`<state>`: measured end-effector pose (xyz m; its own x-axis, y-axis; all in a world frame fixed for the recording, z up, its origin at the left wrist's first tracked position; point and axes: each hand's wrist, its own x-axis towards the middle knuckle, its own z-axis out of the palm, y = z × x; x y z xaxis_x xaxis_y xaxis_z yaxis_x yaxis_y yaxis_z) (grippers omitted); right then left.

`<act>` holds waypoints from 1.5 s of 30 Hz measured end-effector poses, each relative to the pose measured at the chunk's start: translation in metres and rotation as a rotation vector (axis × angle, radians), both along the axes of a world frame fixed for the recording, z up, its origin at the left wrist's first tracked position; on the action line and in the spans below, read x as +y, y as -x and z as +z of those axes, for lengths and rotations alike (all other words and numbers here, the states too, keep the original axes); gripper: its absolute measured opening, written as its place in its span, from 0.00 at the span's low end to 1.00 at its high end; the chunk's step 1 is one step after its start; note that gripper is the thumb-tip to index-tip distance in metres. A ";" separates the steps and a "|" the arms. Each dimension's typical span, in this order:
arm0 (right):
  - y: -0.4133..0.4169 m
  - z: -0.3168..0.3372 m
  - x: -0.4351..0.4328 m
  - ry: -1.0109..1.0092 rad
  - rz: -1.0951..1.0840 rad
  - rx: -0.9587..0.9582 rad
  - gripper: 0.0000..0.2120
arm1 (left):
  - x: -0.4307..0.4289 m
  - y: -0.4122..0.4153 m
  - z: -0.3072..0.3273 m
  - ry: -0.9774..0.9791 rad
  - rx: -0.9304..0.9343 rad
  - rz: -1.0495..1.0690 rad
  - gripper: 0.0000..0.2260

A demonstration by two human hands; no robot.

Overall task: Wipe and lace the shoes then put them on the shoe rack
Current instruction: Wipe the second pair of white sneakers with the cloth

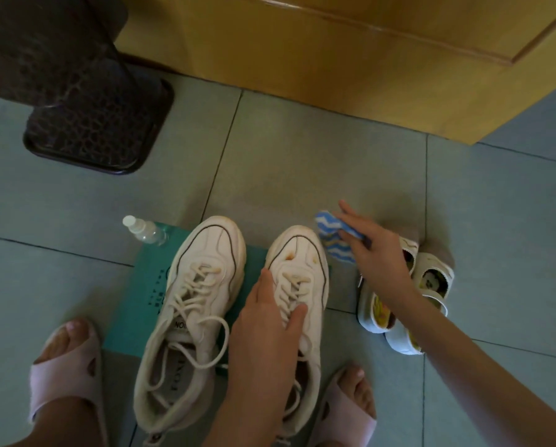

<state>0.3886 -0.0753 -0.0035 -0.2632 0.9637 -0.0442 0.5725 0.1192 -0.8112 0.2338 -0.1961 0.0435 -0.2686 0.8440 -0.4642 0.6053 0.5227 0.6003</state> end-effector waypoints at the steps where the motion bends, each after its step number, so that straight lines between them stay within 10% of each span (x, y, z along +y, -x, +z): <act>1: 0.006 0.008 -0.005 -0.065 0.076 0.028 0.18 | 0.000 0.000 -0.001 -0.005 0.000 0.001 0.32; 9: 0.030 -0.003 -0.006 -0.455 0.692 -0.217 0.17 | 0.001 -0.002 -0.008 0.013 0.047 -0.022 0.31; 45: 0.030 0.003 -0.022 -0.375 0.576 -0.269 0.16 | -0.002 -0.001 -0.007 0.001 0.029 -0.022 0.31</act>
<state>0.3589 -0.0968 -0.0002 -0.7587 0.6390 0.1266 0.5089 0.7027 -0.4972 0.2346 -0.1986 0.0361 -0.2638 0.8494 -0.4571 0.6337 0.5099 0.5818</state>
